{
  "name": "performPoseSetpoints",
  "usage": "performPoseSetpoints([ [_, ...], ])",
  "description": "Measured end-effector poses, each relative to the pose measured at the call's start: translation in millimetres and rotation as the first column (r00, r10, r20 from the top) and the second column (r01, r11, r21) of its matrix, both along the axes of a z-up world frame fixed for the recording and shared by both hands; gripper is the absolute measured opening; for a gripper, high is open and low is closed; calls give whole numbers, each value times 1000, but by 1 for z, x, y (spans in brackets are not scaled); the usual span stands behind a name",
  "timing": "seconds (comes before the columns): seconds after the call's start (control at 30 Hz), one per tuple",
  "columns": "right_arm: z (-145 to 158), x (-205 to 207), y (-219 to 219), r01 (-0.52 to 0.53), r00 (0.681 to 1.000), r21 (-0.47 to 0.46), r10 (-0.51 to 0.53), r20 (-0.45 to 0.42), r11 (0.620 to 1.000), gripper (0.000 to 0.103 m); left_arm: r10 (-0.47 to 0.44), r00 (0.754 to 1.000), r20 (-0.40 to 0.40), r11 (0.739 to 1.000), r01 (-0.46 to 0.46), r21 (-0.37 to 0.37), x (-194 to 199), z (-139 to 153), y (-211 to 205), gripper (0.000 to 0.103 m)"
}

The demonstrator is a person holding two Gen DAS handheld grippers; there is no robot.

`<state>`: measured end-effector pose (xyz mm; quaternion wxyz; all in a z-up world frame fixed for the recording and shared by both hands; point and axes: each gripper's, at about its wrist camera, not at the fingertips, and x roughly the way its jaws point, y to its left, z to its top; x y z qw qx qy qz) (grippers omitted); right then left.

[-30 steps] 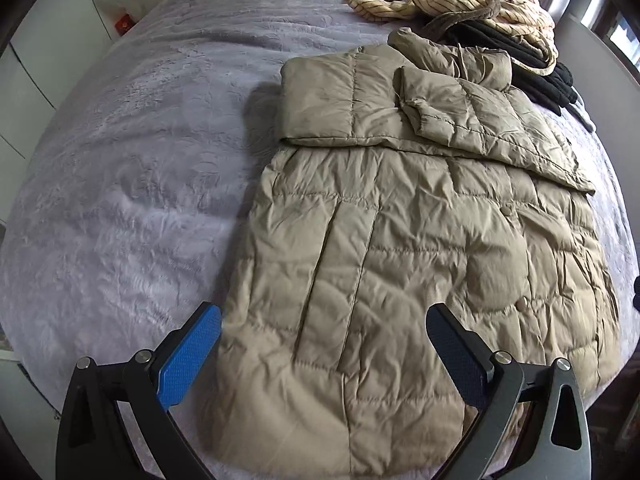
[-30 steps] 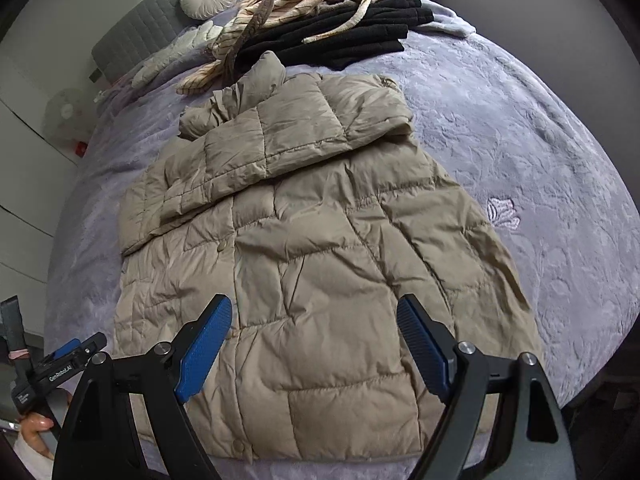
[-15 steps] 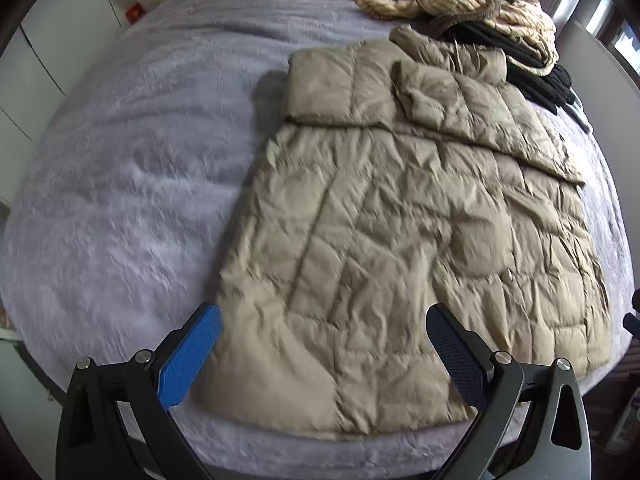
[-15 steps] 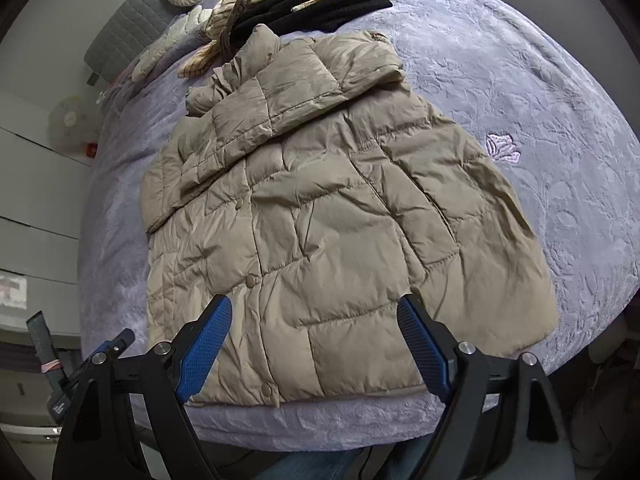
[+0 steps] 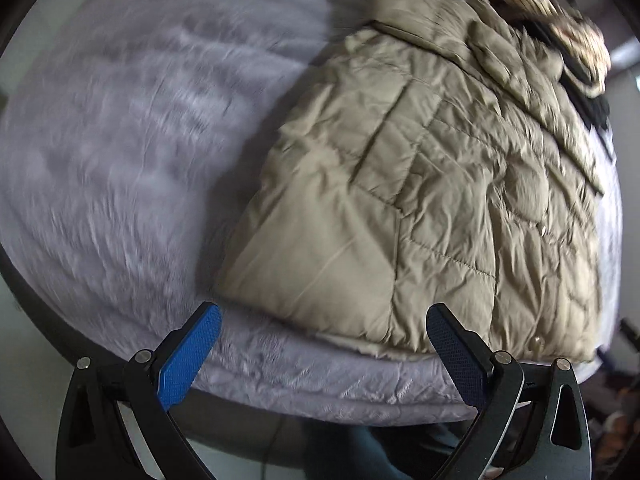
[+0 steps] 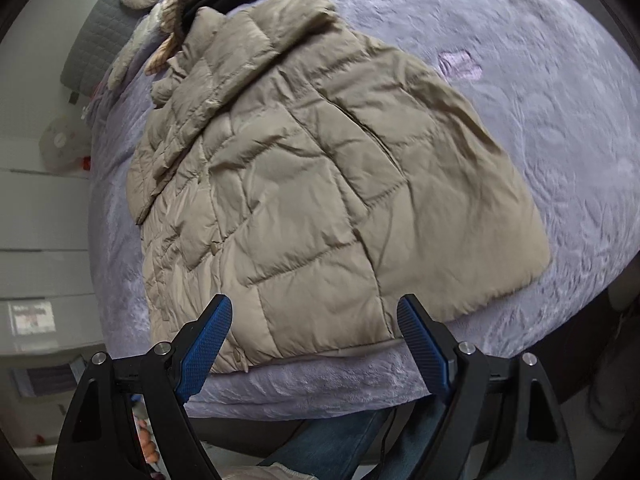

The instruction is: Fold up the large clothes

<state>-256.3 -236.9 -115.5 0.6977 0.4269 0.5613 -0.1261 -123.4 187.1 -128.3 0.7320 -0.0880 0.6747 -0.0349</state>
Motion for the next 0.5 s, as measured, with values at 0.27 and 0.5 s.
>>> performPoseSetpoints([
  [0.27,-26,-27,-21,165,986,156,-165,-14,974,87,58,992,-109,967,-83,-240,-13,-35,13,103],
  [0.5,-44,-39,-29,247,969,176,-239,-63,953,87,112,985,-129,929,-150,-339,-2,-56,6,103],
])
